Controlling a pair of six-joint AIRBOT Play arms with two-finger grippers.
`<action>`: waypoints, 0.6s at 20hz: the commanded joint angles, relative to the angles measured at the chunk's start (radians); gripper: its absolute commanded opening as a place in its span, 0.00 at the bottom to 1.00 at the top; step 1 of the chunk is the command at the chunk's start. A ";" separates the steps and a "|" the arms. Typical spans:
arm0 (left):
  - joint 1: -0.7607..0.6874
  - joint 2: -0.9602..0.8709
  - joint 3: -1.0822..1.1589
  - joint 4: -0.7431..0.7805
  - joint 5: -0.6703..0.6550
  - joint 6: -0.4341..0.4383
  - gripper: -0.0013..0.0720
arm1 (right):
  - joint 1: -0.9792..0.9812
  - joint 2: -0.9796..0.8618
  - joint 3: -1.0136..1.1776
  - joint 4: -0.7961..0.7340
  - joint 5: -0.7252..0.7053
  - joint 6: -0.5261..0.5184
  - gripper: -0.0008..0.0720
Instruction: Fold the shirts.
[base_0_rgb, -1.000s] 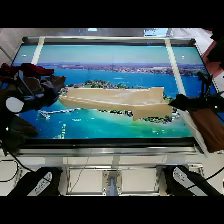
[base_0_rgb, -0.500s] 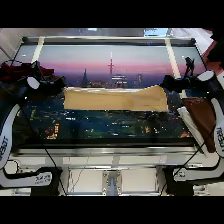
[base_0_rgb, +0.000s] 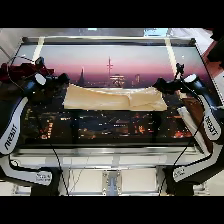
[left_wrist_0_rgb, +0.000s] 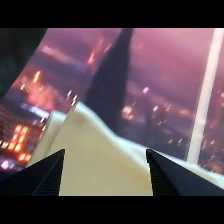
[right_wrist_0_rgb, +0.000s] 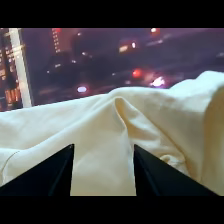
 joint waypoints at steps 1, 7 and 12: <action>-0.002 0.003 0.093 -0.042 0.021 0.021 0.80 | -0.053 0.061 0.003 0.000 -0.001 -0.018 0.65; -0.099 0.005 0.239 -0.511 0.029 0.700 0.80 | -0.200 0.063 0.002 0.020 0.214 -0.050 0.71; -0.289 0.005 0.271 -0.529 0.092 0.965 0.80 | -0.241 -0.065 0.002 0.039 0.283 -0.102 0.87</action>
